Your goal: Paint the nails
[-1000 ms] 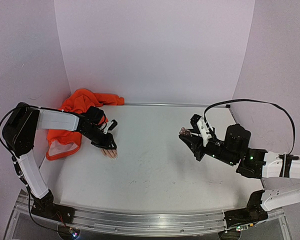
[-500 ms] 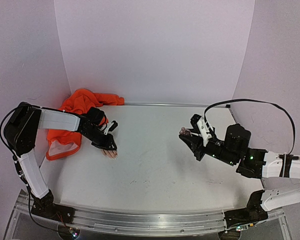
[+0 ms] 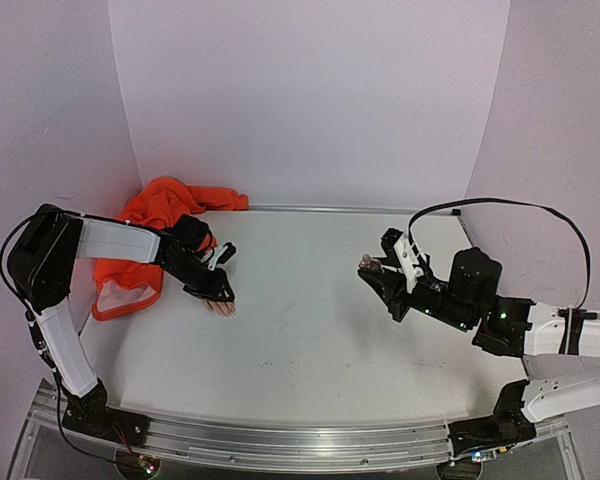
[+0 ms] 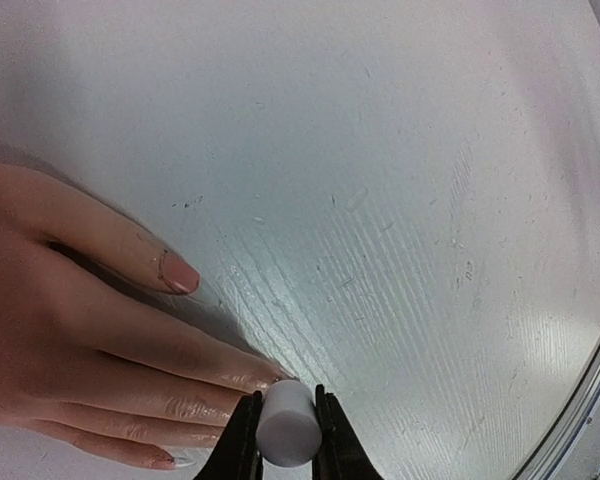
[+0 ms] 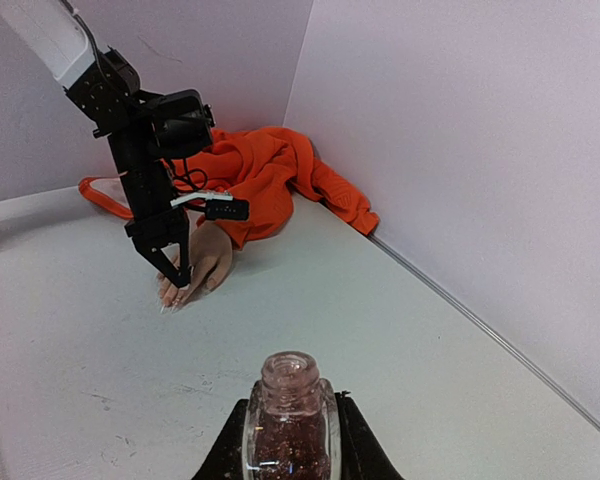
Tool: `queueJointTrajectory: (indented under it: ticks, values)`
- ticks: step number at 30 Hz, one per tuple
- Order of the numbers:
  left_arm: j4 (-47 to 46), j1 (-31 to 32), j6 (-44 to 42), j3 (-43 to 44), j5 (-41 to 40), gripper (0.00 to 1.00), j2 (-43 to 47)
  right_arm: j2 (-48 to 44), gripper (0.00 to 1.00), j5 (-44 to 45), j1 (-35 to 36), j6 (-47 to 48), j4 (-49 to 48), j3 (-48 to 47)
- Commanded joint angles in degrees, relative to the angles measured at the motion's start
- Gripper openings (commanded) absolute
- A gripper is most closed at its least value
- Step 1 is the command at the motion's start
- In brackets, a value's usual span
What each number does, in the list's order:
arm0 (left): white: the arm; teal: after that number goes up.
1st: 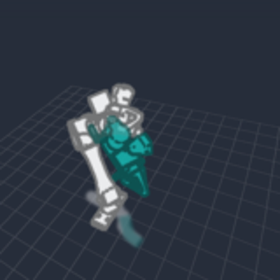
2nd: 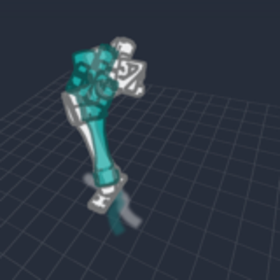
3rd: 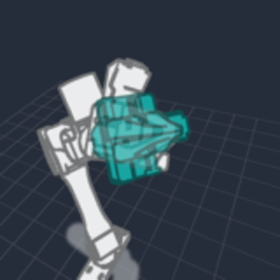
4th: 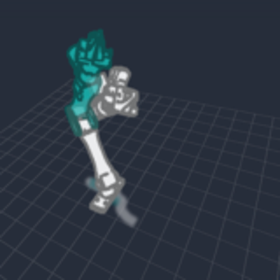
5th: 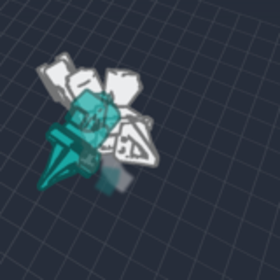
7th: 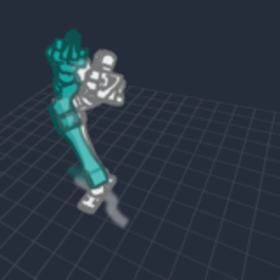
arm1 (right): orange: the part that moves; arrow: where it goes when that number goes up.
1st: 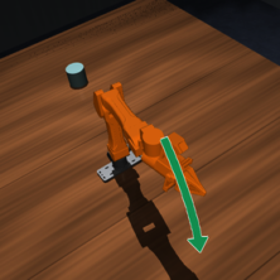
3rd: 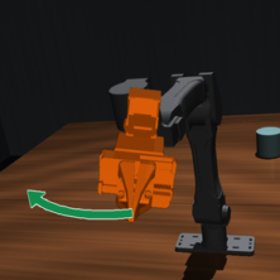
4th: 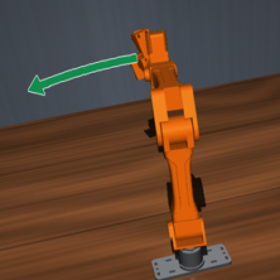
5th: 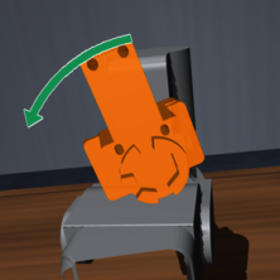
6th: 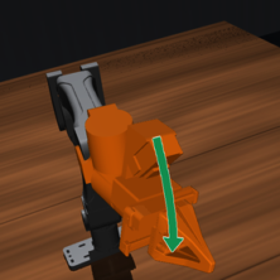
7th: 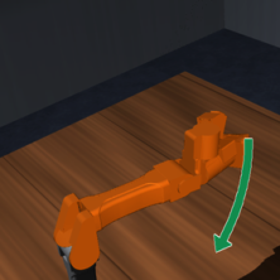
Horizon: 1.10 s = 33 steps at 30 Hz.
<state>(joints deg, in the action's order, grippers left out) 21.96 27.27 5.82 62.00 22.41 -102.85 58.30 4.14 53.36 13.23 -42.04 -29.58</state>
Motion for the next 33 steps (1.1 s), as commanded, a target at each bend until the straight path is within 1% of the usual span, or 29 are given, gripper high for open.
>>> queueJointTrajectory:
  ticks: [1, 28, 33]
  values:
    - [-1.4, -0.4, -0.2, -0.8, 0.8, 0.0, 0.9, -0.8, 0.0, 0.2, -0.2, -0.4, -4.7, -0.1]
    - [-2.3, -0.2, 0.1, -0.5, 3.6, 0.0, 0.8, -0.7, 0.0, -0.1, -0.2, -0.6, -4.7, 0.0]
    - [-2.4, -0.2, -0.6, -1.0, 2.9, 0.0, 3.0, -0.8, 0.0, 0.0, -0.3, -0.6, -4.7, 0.0]
